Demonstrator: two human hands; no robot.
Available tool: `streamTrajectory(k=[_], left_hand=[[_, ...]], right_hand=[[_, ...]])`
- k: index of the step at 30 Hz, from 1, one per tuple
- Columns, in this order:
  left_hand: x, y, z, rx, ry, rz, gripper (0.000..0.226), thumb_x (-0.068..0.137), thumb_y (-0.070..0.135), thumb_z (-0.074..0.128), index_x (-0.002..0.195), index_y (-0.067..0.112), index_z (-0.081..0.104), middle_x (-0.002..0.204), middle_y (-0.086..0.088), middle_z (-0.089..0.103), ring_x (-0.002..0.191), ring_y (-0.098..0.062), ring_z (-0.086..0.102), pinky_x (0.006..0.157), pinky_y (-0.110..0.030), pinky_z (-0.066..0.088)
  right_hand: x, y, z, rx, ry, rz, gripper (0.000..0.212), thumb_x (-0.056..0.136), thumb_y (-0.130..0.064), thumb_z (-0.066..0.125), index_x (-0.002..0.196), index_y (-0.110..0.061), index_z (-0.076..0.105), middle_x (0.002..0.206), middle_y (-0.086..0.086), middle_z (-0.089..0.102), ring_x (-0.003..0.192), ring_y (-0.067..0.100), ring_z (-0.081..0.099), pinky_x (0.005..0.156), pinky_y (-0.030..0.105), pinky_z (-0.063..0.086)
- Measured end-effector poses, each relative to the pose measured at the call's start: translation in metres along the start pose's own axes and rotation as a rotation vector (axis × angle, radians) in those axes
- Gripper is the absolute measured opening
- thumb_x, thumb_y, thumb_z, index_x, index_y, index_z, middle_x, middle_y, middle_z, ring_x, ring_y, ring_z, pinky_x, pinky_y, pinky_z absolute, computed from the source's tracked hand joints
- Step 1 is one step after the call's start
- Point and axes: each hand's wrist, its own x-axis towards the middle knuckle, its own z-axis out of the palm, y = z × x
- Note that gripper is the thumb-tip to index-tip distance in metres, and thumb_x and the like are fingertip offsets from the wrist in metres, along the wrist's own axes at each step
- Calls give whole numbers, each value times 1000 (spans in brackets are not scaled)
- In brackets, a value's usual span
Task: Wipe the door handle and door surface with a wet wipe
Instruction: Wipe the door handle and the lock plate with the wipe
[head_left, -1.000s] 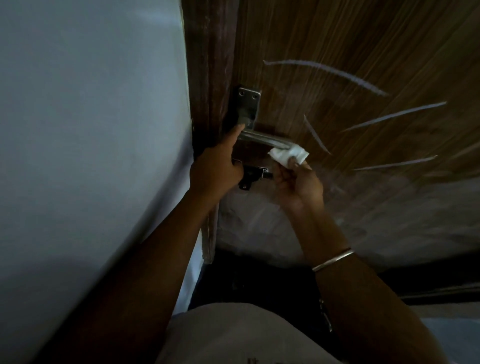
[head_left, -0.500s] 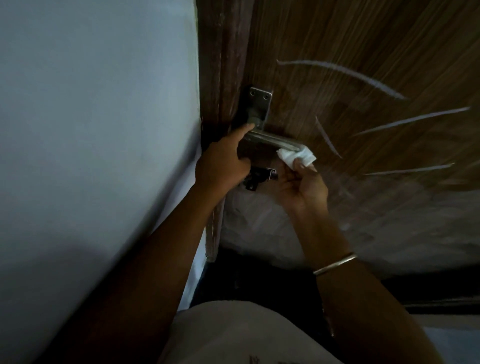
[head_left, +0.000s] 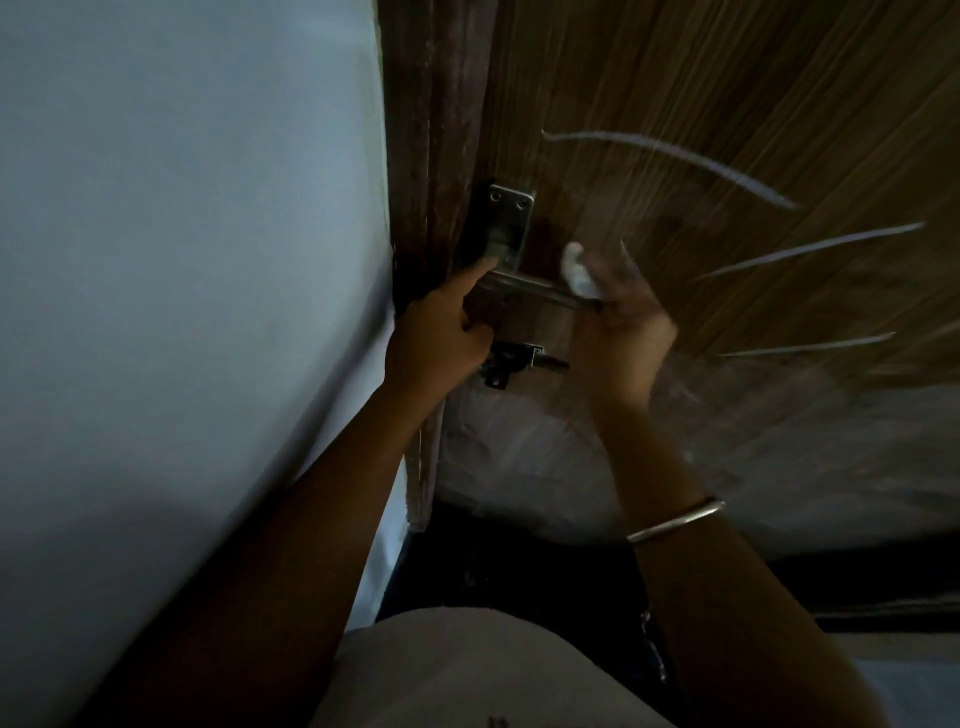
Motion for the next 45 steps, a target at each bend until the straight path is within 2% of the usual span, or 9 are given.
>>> streamTrajectory(k=[4, 9, 16, 22, 26, 30, 34, 38, 45], left_hand=[[-7, 0, 2, -78, 120, 48, 48, 85, 19, 58, 132, 23, 49, 108, -14, 68, 101, -25, 62, 84, -29, 47], [-5, -2, 4, -128, 257, -4, 44, 84, 28, 58, 127, 20, 54, 119, -5, 65, 105, -9, 53, 80, -13, 36], [-10, -3, 3, -115, 305, 19, 47, 80, 29, 51, 125, 17, 55, 96, -10, 70, 83, -24, 65, 73, -34, 54], [-12, 3, 3, -138, 385, 83, 44, 81, 28, 50, 123, 13, 57, 85, -18, 69, 71, -31, 65, 60, -50, 54], [-10, 0, 1, -161, 396, 71, 48, 81, 38, 48, 121, 14, 59, 82, -11, 70, 66, -19, 63, 59, -41, 55], [-10, -2, 1, -154, 419, 78, 42, 80, 26, 53, 118, 11, 61, 88, -9, 72, 68, -9, 63, 60, -10, 49], [-9, 4, 3, -132, 417, 91, 44, 78, 33, 48, 116, 16, 62, 84, -4, 72, 65, -16, 63, 56, -35, 56], [-9, 5, 3, -116, 448, 98, 44, 80, 36, 47, 116, 18, 62, 89, -2, 72, 74, -8, 63, 63, -36, 58], [-14, 2, 4, -107, 389, 67, 48, 77, 36, 46, 120, 19, 60, 89, -2, 71, 75, -14, 65, 65, -36, 58]], right_hand=[[-10, -9, 9, -555, -366, -332, 33, 89, -12, 45, 115, 0, 62, 120, 20, 62, 112, 33, 58, 97, 43, 47], [-3, -23, 26, -569, -493, -374, 34, 93, -13, 49, 126, -4, 54, 131, 16, 54, 120, 29, 52, 103, 37, 42], [29, -34, 31, -552, -596, -372, 26, 91, -21, 57, 115, -11, 62, 110, 11, 66, 95, 26, 64, 77, 27, 48], [59, -31, 29, -691, -407, -956, 19, 87, -5, 55, 95, 5, 68, 103, 21, 68, 86, 39, 64, 75, 37, 54], [64, -29, 39, -862, -755, -829, 34, 97, -15, 37, 116, -1, 61, 135, 18, 48, 122, 36, 42, 99, 37, 38], [64, -31, 31, -752, -635, -698, 25, 89, -9, 49, 104, 2, 66, 110, 22, 62, 106, 40, 55, 83, 39, 48], [67, -36, 39, -695, -469, -754, 25, 87, -9, 48, 93, 3, 69, 100, 20, 67, 91, 38, 63, 76, 35, 53], [70, -31, 46, -766, -758, -679, 33, 95, -20, 44, 120, -7, 60, 130, 13, 54, 119, 30, 49, 94, 37, 42], [59, -26, 27, -615, -481, -581, 26, 85, -3, 60, 110, 2, 65, 106, 25, 64, 90, 37, 65, 69, 36, 54]])
